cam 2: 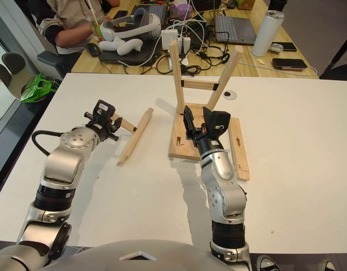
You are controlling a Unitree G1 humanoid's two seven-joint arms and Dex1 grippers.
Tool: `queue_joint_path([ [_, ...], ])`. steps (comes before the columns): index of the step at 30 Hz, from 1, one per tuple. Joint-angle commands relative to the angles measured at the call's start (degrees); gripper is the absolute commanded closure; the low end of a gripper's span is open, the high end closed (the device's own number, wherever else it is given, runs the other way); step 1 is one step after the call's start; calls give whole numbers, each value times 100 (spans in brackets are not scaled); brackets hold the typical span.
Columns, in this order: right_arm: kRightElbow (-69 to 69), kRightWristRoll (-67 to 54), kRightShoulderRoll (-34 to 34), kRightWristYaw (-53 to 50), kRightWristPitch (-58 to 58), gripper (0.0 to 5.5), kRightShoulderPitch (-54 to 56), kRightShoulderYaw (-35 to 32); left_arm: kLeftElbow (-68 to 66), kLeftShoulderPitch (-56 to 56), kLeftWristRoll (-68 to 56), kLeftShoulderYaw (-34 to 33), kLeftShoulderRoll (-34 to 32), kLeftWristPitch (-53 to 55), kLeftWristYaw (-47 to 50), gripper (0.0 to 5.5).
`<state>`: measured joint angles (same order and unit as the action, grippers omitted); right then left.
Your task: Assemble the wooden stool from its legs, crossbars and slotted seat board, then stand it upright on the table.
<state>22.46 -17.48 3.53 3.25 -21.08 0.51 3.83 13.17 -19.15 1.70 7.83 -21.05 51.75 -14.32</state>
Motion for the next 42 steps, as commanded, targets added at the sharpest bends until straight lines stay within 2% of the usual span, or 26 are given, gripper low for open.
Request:
queue_joint_path([
  [1, 72, 11, 10, -41, -59, 244, -21, -5, 329, -42, -176, -253, 92, 396, -44, 369],
  [4, 69, 6, 16, -53, -67, 244, -18, -9, 717, 50, -392, -266, 108, 756, -214, 369],
  [9, 58, 4, 24, -62, -66, 244, -13, -17, 985, 372, -723, 128, -387, 1619, -703, 299],
  [14, 71, 2, 27, -71, -74, 244, -25, -25, 729, 448, -677, 253, -741, 1998, -648, 299],
  [24, 65, 11, 32, -78, -86, 244, -24, -16, 748, 612, -862, 384, -727, 2043, -709, 299],
  [32, 30, 43, 47, -86, -54, 244, -22, 4, 458, 695, -681, 562, -869, 1557, -624, 432],
  [34, 26, 52, 47, -85, -50, 244, -24, 9, 385, 701, -648, 610, -886, 1432, -613, 447],
  [42, 48, 46, 19, -99, -126, 244, -8, -37, 122, 586, 89, 601, -1114, 430, -108, 447],
])
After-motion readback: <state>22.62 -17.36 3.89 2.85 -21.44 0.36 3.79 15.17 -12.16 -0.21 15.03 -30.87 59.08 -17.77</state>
